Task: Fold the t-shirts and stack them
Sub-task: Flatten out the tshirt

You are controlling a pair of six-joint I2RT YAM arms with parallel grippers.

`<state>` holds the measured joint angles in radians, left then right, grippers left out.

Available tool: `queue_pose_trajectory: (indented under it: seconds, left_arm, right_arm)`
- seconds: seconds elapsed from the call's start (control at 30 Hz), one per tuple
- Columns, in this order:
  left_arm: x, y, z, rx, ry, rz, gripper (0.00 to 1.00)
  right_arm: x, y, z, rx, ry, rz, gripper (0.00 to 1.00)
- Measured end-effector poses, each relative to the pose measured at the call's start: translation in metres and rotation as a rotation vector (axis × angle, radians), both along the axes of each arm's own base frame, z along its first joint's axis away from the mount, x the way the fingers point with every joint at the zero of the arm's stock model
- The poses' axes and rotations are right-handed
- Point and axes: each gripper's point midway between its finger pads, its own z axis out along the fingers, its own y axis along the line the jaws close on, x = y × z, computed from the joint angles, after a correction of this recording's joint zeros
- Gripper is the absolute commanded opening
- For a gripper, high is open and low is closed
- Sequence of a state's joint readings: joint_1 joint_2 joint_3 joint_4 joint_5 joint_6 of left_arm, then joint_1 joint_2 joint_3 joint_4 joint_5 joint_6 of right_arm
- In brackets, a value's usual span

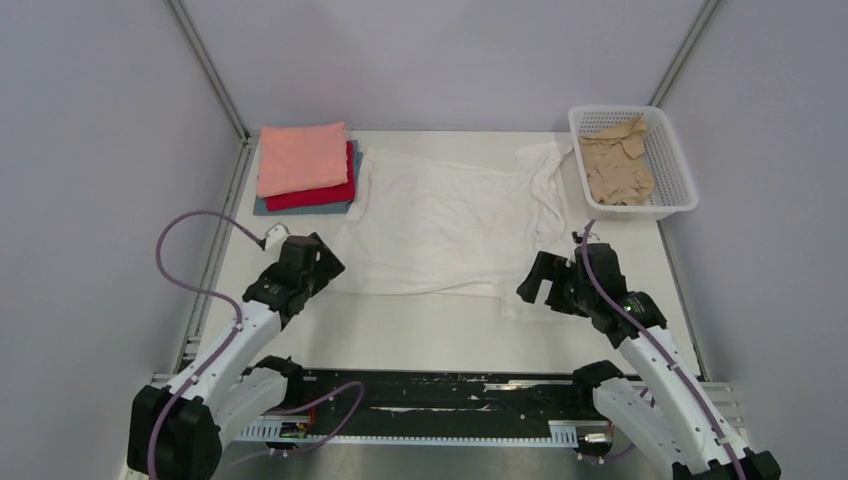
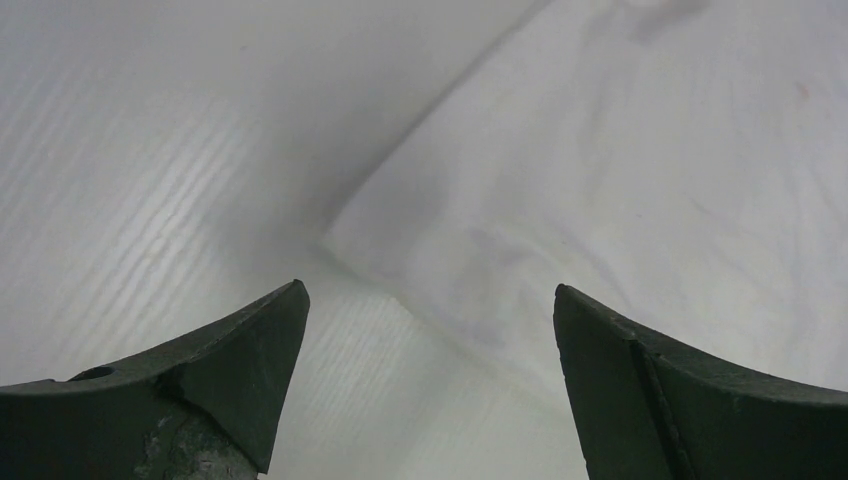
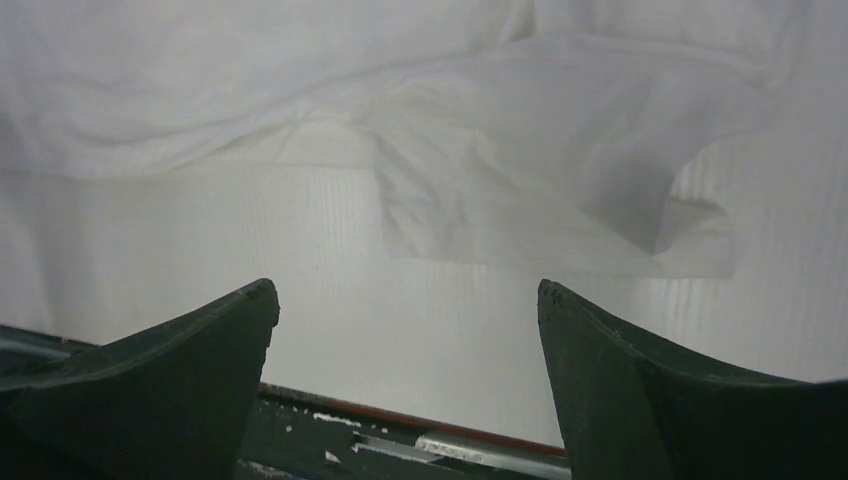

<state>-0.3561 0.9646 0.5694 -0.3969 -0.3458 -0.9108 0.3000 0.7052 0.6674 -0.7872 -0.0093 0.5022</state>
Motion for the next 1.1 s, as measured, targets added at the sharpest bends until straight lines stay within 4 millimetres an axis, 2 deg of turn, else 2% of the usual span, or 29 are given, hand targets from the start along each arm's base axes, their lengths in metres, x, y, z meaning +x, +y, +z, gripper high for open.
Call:
queue_pose_trajectory:
  seconds: [0.1,0.17,0.23,0.3,0.43,0.5,0.53,0.63,0.67,0.7,0.77,1.1]
  left_arm:
    - [-0.020,0.031,-0.026,-0.019,0.047,0.117,1.00]
    - [-0.033,0.040,-0.044,-0.027,0.092,0.154,1.00]
    - [-0.042,0.040,-0.057,-0.038,0.130,0.159,1.00]
    - [-0.043,0.039,-0.064,-0.052,0.149,0.163,0.98]
    - [-0.028,0.037,-0.063,-0.087,0.122,0.175,0.86]
    - [-0.020,0.035,-0.063,-0.101,0.110,0.175,0.76]
    - [-0.017,0.034,-0.063,-0.110,0.104,0.173,0.65]
    - [-0.010,0.029,-0.066,-0.130,0.103,0.163,0.44]
    - [-0.009,0.028,-0.068,-0.137,0.105,0.161,0.33]
    - [-0.009,0.027,-0.069,-0.144,0.110,0.158,0.16]
    - [-0.009,0.023,-0.073,-0.159,0.121,0.148,0.01]
    - [-0.007,0.016,-0.075,-0.180,0.087,0.100,0.00]
  right_arm:
    - [-0.017,0.020,-0.023,0.044,0.094,0.106,1.00]
    - [-0.028,0.030,-0.034,0.052,0.146,0.156,1.00]
    - [-0.032,0.036,-0.040,0.049,0.175,0.171,1.00]
    - [-0.029,0.034,-0.047,0.028,0.200,0.139,1.00]
    - [-0.021,0.019,-0.064,-0.039,0.242,0.019,1.00]
    - [-0.019,0.012,-0.069,-0.060,0.245,-0.032,1.00]
    - [-0.018,0.008,-0.071,-0.068,0.244,-0.056,1.00]
    - [-0.017,0.000,-0.077,-0.085,0.243,-0.127,1.00]
    - [-0.017,-0.003,-0.079,-0.091,0.245,-0.151,1.00]
    - [-0.018,-0.006,-0.082,-0.097,0.246,-0.174,1.00]
    - [-0.018,-0.012,-0.086,-0.112,0.251,-0.214,0.99]
    - [-0.018,-0.039,-0.109,-0.249,0.305,-0.359,0.86]
